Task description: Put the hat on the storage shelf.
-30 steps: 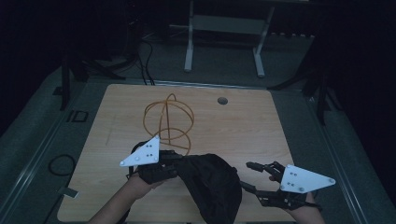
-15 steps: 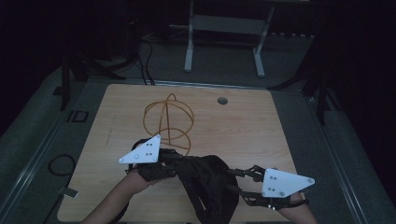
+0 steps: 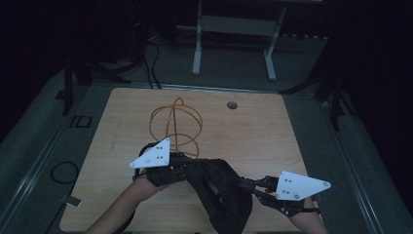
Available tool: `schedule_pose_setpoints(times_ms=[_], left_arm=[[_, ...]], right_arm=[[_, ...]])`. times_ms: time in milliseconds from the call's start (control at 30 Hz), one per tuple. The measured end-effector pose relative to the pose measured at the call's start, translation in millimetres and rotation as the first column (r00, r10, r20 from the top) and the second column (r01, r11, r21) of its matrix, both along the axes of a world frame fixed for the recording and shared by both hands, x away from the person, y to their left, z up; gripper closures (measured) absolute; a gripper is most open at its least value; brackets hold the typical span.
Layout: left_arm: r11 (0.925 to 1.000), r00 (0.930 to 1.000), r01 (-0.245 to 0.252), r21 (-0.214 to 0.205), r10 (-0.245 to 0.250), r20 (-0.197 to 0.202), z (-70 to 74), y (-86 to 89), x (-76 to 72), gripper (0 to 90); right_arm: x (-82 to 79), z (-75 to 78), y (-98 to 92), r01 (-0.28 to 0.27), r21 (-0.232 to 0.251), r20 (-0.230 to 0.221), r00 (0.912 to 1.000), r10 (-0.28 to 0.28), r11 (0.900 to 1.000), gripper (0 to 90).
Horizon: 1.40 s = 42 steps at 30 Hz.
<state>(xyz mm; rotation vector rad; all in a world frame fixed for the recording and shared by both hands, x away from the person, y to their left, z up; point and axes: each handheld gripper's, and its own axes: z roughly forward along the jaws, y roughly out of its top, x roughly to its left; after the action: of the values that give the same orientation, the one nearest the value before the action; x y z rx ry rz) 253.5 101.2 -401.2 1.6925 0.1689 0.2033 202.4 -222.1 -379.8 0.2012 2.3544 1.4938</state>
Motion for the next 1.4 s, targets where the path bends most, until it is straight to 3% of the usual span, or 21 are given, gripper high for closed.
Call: schedule_pose_setpoints(times_ms=[167, 267, 333, 500, 600, 733, 800, 833, 967, 1000, 1033, 1067, 1100, 1200, 1233, 1267, 1300, 1333, 1367, 1400], left_arm=[[0.9989, 0.999, -0.04, 0.022, 0.04, 0.019, 1.2, -0.3, -0.5, 87.3], [0.9965, 0.9968, -0.073, 0.041, 0.071, 0.036, 4.6, -2.6, -2.8, 86.7], [0.9899, 0.9916, -0.123, 0.07, 0.119, 0.049, 7.9, -4.6, -3.9, 83.0], [0.9701, 0.9721, -0.218, 0.107, 0.206, 0.112, 9.8, -5.3, -6.1, 78.1], [0.9457, 0.9482, -0.297, 0.131, 0.276, 0.157, 10.1, -6.8, -9.4, 76.7], [0.9255, 0.9319, -0.351, 0.143, 0.33, 0.15, 11.0, -7.6, -11.5, 69.6], [0.9107, 0.9197, -0.385, 0.149, 0.366, 0.143, 11.2, -7.2, -13.8, 63.9], [0.8999, 0.9094, -0.409, 0.153, 0.387, 0.152, 10.8, -6.3, -15.4, 60.5], [0.8802, 0.8919, -0.446, 0.161, 0.423, 0.161, 6.2, 0.0, -21.4, 56.6], [0.8858, 0.8976, -0.436, 0.157, 0.417, 0.143, 3.7, 3.2, -23.2, 56.5], [0.8856, 0.8972, -0.438, 0.154, 0.42, 0.136, 1.5, 6.1, -24.9, 53.6], [0.8784, 0.8919, -0.449, 0.163, 0.431, 0.137, -0.1, 8.3, -26.1, 51.4], [0.8794, 0.8941, -0.446, 0.167, 0.429, 0.128, -3.1, 12.3, -27.4, 51.2], [0.8766, 0.8903, -0.454, 0.16, 0.439, 0.122, -7.5, 18.9, -29.1, 51.1], [0.8705, 0.8854, -0.465, 0.163, 0.454, 0.102, -14.6, 29.4, -29.6, 51.1], [0.8681, 0.8836, -0.468, 0.165, 0.46, 0.09, -17.7, 33.4, -29.4, 50.7], [0.8678, 0.8832, -0.469, 0.164, 0.463, 0.077, -21.1, 37.6, -29.2, 50.7], [0.8607, 0.8763, -0.482, 0.165, 0.476, 0.074, -24.3, 41.7, -29.2, 50.7], [0.858, 0.8743, -0.485, 0.17, 0.481, 0.065, -27.5, 45.6, -28.8, 50.7], [0.8586, 0.8742, -0.484, 0.169, 0.483, 0.051, -30.8, 49.7, -28.5, 50.7]], right_arm=[[3.6, 3.1, -5.0, 0.002, 0.057, -0.029, 0.9996, 0.0, 0.9984, 89.0], [4.9, 6.8, -7.8, 0.003, 0.068, -0.029, 0.9996, -0.001, 0.9977, 89.1], [5.7, 8.6, -9.1, 0.018, 0.077, -0.03, 0.9994, -0.016, 0.9969, 89.1], [8.7, 12.8, -14.8, 0.068, 0.111, -0.034, 0.9973, -0.064, 0.9915, 89.1], [10.7, 14.4, -17.7, 0.092, 0.119, -0.035, 0.9955, -0.088, 0.9887, 89.1], [12.4, 16.6, -23.1, 0.122, 0.134, -0.03, 0.9924, -0.119, 0.9834, 89.1], [13.9, 17.6, -26.8, 0.152, 0.149, -0.036, 0.9882, -0.149, 0.977, 89.1], [14.6, 18.0, -28.7, 0.173, 0.158, -0.037, 0.9849, -0.169, 0.9722, 89.1], [17.8, 20.6, -33.5, 0.234, 0.171, -0.037, 0.9721, -0.232, 0.9569, 89.0], [18.7, 21.1, -34.0, 0.245, 0.169, -0.035, 0.9694, -0.243, 0.9547, 89.1], [20.5, 21.8, -35.2, 0.257, 0.172, -0.037, 0.9664, -0.254, 0.951, 89.1], [22.1, 22.3, -36.1, 0.267, 0.177, -0.041, 0.9636, -0.264, 0.9472, 89.1], [23.2, 22.7, -36.6, 0.276, 0.177, -0.041, 0.9611, -0.273, 0.9447, 89.0], [27.3, 23.8, -38.4, 0.296, 0.182, -0.043, 0.9552, -0.293, 0.9377, 89.1], [28.5, 24.2, -38.8, 0.3, 0.184, -0.043, 0.9539, -0.297, 0.9361, 89.1], [32.3, 26.3, -38.7, 0.326, 0.196, -0.041, 0.9451, -0.324, 0.925, 89.0], [34.1, 27.2, -38.3, 0.328, 0.199, -0.04, 0.9442, -0.327, 0.9235, 89.1], [36.0, 28.3, -37.6, 0.339, 0.2, -0.037, 0.9401, -0.339, 0.9192, 89.0], [38.2, 29.4, -36.6, 0.346, 0.199, -0.034, 0.9374, -0.347, 0.9169, 89.0], [40.4, 30.7, -35.7, 0.348, 0.197, -0.032, 0.9366, -0.349, 0.9165, 89.0]])
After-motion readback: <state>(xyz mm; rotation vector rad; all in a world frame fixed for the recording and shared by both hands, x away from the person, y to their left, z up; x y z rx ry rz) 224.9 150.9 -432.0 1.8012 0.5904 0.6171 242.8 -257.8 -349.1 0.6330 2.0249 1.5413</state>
